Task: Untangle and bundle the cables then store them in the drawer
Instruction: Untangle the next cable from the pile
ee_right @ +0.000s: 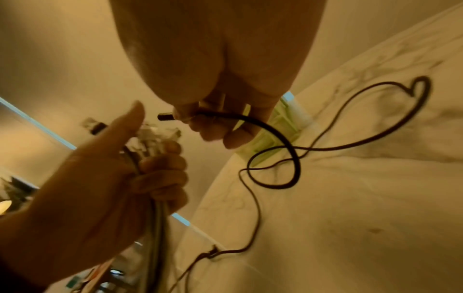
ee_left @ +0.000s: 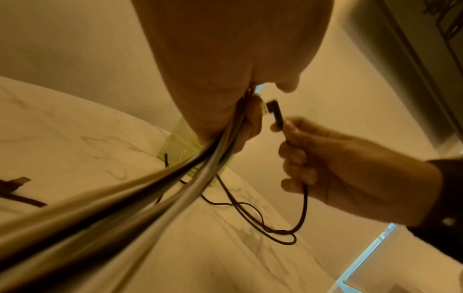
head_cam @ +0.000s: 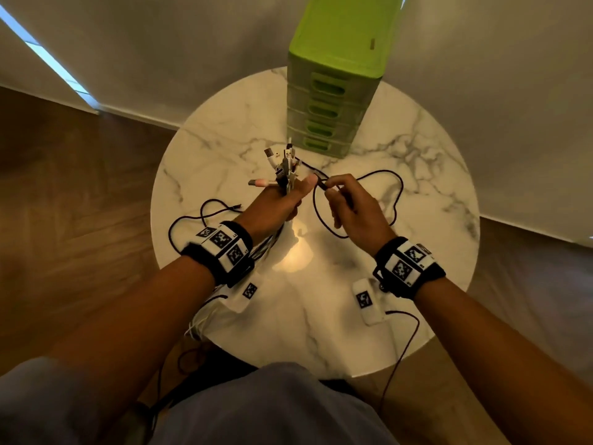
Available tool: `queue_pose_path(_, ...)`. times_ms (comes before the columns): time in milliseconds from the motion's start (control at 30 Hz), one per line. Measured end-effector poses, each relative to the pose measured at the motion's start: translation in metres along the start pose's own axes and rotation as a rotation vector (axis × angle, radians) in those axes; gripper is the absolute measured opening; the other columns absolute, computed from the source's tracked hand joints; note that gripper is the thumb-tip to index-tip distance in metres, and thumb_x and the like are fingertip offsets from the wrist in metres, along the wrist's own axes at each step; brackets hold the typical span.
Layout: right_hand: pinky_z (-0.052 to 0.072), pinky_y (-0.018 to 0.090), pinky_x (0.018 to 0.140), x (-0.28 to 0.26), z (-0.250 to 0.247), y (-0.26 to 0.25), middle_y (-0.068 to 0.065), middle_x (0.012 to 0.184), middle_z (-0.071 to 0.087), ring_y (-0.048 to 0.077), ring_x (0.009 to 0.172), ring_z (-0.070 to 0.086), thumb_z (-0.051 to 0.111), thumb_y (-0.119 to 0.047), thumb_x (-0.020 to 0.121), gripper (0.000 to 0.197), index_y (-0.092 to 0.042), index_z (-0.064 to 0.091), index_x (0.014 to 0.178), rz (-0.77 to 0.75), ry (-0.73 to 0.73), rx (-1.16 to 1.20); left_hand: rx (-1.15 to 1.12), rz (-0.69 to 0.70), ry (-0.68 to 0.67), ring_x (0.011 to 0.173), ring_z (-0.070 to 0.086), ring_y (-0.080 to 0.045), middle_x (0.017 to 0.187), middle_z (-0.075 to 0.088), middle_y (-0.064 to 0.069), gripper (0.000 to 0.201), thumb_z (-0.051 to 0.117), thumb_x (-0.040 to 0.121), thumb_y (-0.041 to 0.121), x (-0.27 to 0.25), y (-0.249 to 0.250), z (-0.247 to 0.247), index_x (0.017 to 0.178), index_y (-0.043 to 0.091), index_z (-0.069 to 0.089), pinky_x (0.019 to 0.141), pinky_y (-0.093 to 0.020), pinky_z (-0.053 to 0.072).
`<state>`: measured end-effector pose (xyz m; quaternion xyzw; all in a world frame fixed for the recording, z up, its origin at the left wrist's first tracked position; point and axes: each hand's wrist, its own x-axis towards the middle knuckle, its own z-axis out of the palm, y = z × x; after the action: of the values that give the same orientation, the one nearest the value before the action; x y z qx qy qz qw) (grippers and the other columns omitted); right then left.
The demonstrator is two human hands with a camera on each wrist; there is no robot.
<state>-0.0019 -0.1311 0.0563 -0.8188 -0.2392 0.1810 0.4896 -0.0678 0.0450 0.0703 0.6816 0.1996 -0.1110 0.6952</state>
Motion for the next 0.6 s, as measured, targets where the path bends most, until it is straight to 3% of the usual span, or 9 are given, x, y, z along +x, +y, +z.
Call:
queue_pose_path(100,0.043,0.019,0.058,-0.009,0.005,-0.024,0.000,0.066,0.058,0.006,0.057,0.052,0.050,-0.028,0.104,0.013,-0.020,0.057,0.111,-0.067,-0.014,-0.015,0.022,0.046,0.020,0.066,0.028,-0.026,0.070,0.031,-0.009,0.054,0.057,0.087,0.072,-0.010,0.000,0.005,0.090,0.019,0.054,0.066,-0.042,0.028)
queue_pose_path(167,0.043,0.018,0.058,-0.018,0.013,-0.033,-0.002,0.066,0.060,0.005,0.056,0.053,0.051,-0.030,0.103,0.012,-0.020,0.056,0.108,-0.044,-0.034,-0.003,-0.055,0.085,0.046,0.060,0.031,-0.017,0.065,0.035,0.001,0.036,0.056,0.098,0.051,-0.016,0.000,0.004,0.079,0.020,0.054,0.060,-0.033,0.029)
queue_pose_path(233,0.046,0.027,0.057,-0.030,0.021,-0.035,-0.001,0.065,0.060,0.010,0.054,0.053,0.048,-0.035,0.104,0.019,-0.017,0.053,0.101,0.037,-0.084,0.064,-0.165,0.069,0.082,0.054,0.026,-0.011,0.060,0.032,0.007,0.034,0.053,0.103,0.030,-0.018,0.004,-0.002,0.070,0.025,0.045,0.055,-0.027,0.023)
queue_pose_path(333,0.046,0.036,0.062,-0.052,0.035,-0.037,0.000,0.066,0.055,0.012,0.057,0.050,0.037,-0.037,0.107,0.032,-0.015,0.054,0.091,0.056,-0.175,0.059,-0.316,0.046,0.120,0.049,0.019,-0.007,0.062,0.022,0.007,0.036,0.051,0.104,0.020,-0.022,0.013,-0.018,0.072,0.026,0.038,0.053,-0.027,0.014)
queue_pose_path(467,0.042,0.027,0.065,-0.054,0.040,-0.047,-0.007,0.071,0.051,0.005,0.063,0.047,0.035,-0.032,0.108,0.031,-0.022,0.048,0.082,-0.006,0.033,0.045,-0.372,0.100,0.090,0.057,0.010,-0.014,0.073,0.010,-0.003,0.033,0.058,0.098,0.045,-0.035,0.023,-0.026,0.075,0.027,0.042,0.058,-0.032,0.011)
queue_pose_path(600,0.043,0.024,0.064,-0.041,0.039,-0.066,-0.010,0.070,0.052,0.003,0.063,0.050,0.035,-0.033,0.108,0.029,-0.023,0.049,0.084,-0.053,0.157,0.053,-0.371,0.131,0.082,0.058,0.012,-0.014,0.069,0.016,0.001,0.047,0.073,0.080,0.062,-0.043,0.025,-0.028,0.076,0.027,0.042,0.056,-0.031,0.015)
